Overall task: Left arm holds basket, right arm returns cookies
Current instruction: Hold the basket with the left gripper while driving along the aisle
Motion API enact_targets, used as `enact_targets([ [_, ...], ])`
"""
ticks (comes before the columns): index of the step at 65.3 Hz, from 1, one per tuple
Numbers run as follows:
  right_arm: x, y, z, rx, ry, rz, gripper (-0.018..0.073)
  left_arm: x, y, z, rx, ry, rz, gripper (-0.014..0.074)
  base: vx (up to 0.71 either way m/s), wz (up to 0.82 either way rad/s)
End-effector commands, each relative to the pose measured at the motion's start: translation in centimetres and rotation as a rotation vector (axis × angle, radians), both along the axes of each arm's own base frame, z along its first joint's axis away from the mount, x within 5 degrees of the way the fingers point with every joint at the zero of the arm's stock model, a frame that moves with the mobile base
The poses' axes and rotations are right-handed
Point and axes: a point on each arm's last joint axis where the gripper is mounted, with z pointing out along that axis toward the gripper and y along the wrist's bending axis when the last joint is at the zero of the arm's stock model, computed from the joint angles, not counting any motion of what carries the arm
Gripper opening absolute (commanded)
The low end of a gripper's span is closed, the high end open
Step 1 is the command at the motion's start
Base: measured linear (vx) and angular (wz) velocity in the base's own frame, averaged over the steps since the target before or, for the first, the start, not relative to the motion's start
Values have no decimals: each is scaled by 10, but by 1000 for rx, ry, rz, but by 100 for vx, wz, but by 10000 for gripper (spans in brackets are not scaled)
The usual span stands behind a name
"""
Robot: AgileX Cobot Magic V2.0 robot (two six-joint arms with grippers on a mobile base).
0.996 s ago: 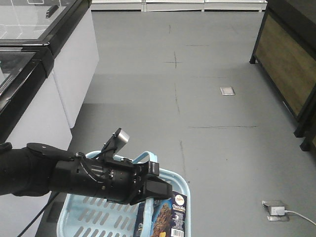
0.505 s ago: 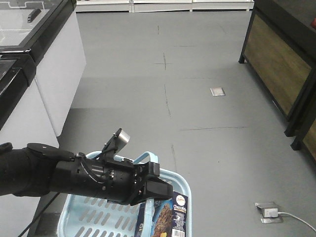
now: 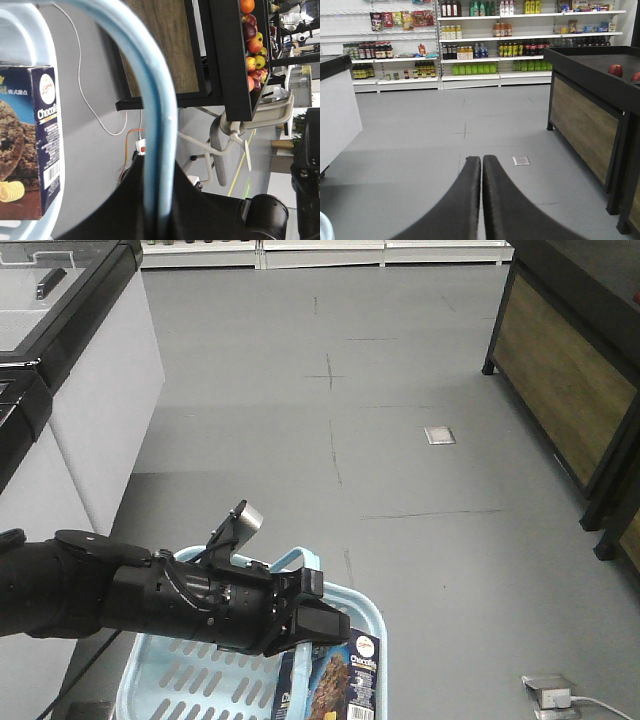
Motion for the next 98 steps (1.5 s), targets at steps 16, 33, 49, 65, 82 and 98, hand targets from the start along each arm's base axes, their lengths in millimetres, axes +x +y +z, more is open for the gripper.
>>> enact_targets([
  [16,-1,0,8,-7,-84,-1,-8,-2,-5,28,-111,-33,-13,-7,21,3],
  [33,-1,0,8,-7,-84,-1,-8,-2,-5,28,-111,-33,-13,-7,23,1],
  [49,-1,0,8,-7,-84,-1,-8,-2,-5,28,-111,-33,-13,-7,24,3],
  [65,-1,0,8,-7,-84,-1,-8,-2,-5,28,-113,-33,-15,-7,27,-3],
  [82,-1,0,8,-7,-85,-1,-8,-2,-5,28,-113,-33,-16,-7,30,-11],
  [98,-1,0,8,-7,-85,-1,-8,-2,-5,28,-113,-33,-16,-7,34,-4],
])
